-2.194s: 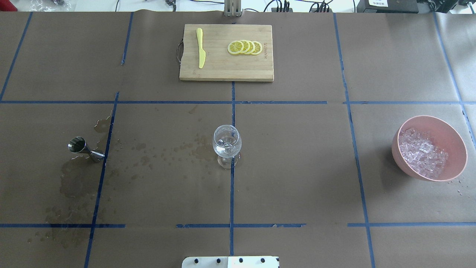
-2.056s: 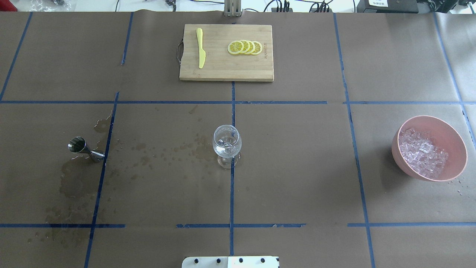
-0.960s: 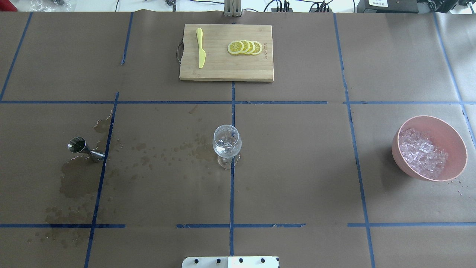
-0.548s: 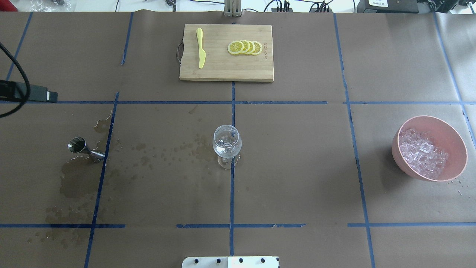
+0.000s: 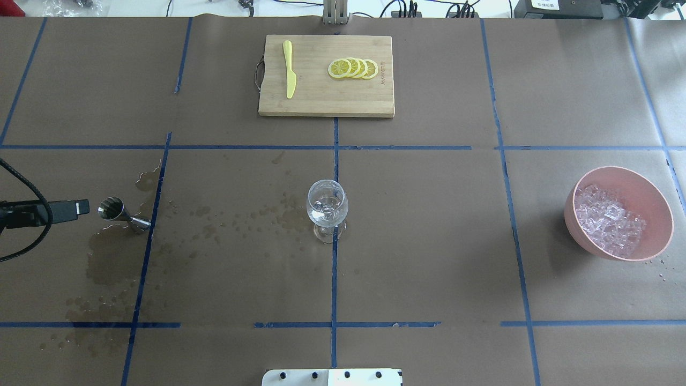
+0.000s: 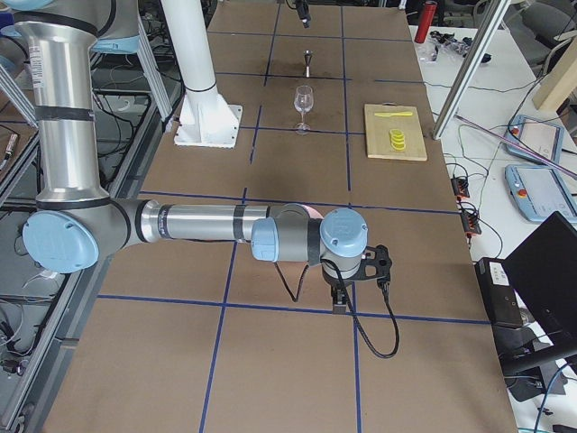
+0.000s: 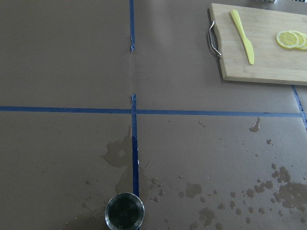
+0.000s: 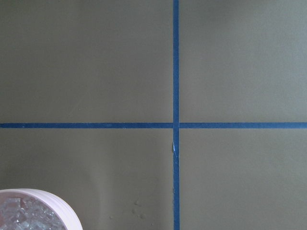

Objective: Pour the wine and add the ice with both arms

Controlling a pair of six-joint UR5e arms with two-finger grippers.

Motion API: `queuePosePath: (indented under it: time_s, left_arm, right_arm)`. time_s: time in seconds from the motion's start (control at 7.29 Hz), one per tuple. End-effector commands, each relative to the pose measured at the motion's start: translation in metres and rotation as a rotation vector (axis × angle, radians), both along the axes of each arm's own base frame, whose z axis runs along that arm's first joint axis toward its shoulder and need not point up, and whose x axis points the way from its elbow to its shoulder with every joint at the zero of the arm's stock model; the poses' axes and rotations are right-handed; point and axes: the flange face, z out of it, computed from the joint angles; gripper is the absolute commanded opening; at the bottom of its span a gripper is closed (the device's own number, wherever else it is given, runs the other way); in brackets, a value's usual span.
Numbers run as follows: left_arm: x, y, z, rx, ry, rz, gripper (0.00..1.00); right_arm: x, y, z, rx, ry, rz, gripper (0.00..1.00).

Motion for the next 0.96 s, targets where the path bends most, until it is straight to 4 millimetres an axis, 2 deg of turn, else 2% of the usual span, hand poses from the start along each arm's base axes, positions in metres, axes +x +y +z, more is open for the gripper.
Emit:
queuePosePath:
  time_s: [0.0,0.14,0.27,0.41,0.55,0.69,0.82]
  left_arm:
    - [0.04,0.038,0.016,-0.02,-0.008,-0.065,0.96]
    - [0.071,0.065,0.029,-0.034,-0.007,-0.111,0.95]
    - [0.094,0.084,0.046,-0.011,-0.029,-0.162,0.94]
    - [0.107,0.091,0.062,0.038,-0.076,-0.228,0.93]
    - [0.112,0.089,0.066,0.086,-0.096,-0.275,0.92]
    - [0.126,0.083,0.079,0.147,-0.123,-0.338,0.92]
    - [0.142,0.078,0.102,0.199,-0.161,-0.387,0.92]
  right_arm:
    - [-0.003,0.0,-0.014,-0.074,-0.043,0.073,1.0]
    - [-0.009,-0.002,-0.022,-0.06,-0.042,0.064,1.0]
    - [-0.012,-0.002,-0.022,-0.057,-0.041,0.058,1.0]
    - [-0.014,-0.003,-0.035,-0.038,-0.039,0.059,1.0]
    - [-0.019,-0.003,-0.052,-0.028,-0.035,0.065,1.0]
    - [-0.032,-0.003,-0.071,-0.031,-0.037,0.072,1.0]
    - [-0.049,-0.003,-0.093,-0.046,-0.046,0.085,1.0]
